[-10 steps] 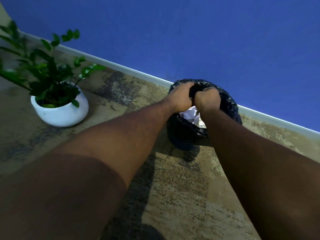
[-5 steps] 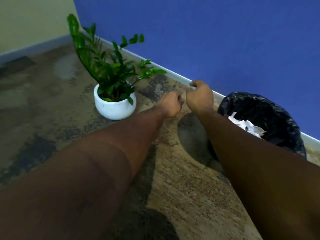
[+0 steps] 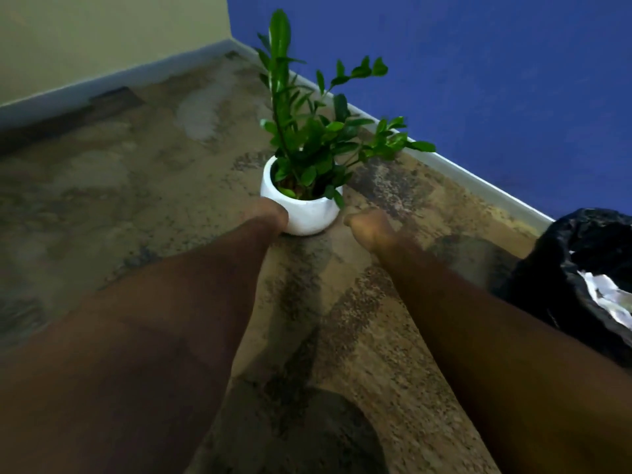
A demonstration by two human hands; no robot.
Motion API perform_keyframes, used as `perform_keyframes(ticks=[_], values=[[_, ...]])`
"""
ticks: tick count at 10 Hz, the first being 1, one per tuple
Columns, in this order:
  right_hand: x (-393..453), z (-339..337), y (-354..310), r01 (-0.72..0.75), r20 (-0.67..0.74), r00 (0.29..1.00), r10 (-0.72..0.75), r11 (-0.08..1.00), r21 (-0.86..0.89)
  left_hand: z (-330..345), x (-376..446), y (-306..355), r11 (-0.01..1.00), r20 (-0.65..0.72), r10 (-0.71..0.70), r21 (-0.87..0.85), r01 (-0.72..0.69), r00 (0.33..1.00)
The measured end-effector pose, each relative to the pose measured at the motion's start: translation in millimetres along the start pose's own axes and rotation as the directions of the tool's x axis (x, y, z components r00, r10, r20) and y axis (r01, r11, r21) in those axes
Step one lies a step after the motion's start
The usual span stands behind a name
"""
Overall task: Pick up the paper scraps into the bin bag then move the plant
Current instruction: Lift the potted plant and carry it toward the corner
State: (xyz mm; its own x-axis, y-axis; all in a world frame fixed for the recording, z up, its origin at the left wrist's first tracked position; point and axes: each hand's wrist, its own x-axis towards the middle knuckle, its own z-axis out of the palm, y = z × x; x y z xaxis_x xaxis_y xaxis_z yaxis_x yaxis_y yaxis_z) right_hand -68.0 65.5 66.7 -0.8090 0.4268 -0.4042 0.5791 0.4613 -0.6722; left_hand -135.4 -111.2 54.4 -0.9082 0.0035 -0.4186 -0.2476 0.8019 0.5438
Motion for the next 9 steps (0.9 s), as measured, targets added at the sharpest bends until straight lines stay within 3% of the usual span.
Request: perform_keyframes(ticks=[1,2,4,6,8,9], values=[[8.1,21.4,-5.3,-0.025,0.039,0.999,0.021,0.994,0.109,-9.8,7.1,-7.4,0.994,-0.129,-0.017,-0.113,0.002,0.992],[22.9,35.1,-22.1,-0.046,0.033,0.999,0.040,0.982,0.181,-14.9,24.0,-7.2,0.939,-0.185,-0.029,-0.343,-0.037,0.982],[48.4,50.8,-44.4,-0.069,0.039,0.997,0.060,0.947,0.313,-6.6,49.0,4.2,0.827,-0.195,-0.110,-0.562,-0.019,0.975],[66.6,63.2,-50.2,-0.144,0.019,0.988,0.153,0.875,0.463,6.3,65.2,3.5,0.842,-0.219,-0.110,-0.539,-0.026,0.970],[75.5,64.6,-49.7,-0.263,0.086,0.963,0.257,0.808,0.528,9.2,66.2,10.1,0.862,-0.217,-0.153,-0.506,0.023,0.964],[73.6,62.4,-43.3,-0.162,0.021,0.984,0.178,0.839,0.520,11.9,59.4,11.6,0.879,-0.232,-0.161,-0.476,0.033,0.959]])
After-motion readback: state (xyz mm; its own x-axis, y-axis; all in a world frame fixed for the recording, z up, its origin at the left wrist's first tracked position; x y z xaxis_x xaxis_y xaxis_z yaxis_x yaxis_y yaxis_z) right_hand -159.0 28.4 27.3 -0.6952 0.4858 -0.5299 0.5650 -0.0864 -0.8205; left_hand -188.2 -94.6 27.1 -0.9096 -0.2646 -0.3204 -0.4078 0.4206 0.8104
